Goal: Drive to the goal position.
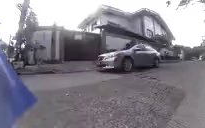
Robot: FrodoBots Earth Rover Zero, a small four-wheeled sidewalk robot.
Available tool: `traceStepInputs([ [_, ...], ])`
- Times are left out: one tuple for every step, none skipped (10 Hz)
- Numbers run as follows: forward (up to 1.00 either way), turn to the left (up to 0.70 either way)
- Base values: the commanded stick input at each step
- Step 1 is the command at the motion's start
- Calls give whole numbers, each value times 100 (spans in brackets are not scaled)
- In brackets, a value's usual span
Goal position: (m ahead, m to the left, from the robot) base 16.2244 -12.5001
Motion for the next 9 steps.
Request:
traceStepInputs([
  [30, -82],
  [0, -100],
  [0, -100],
  [0, -100],
  [0, -100],
  [0, -100],
  [0, -100],
  [0, -86],
  [0, -18],
])
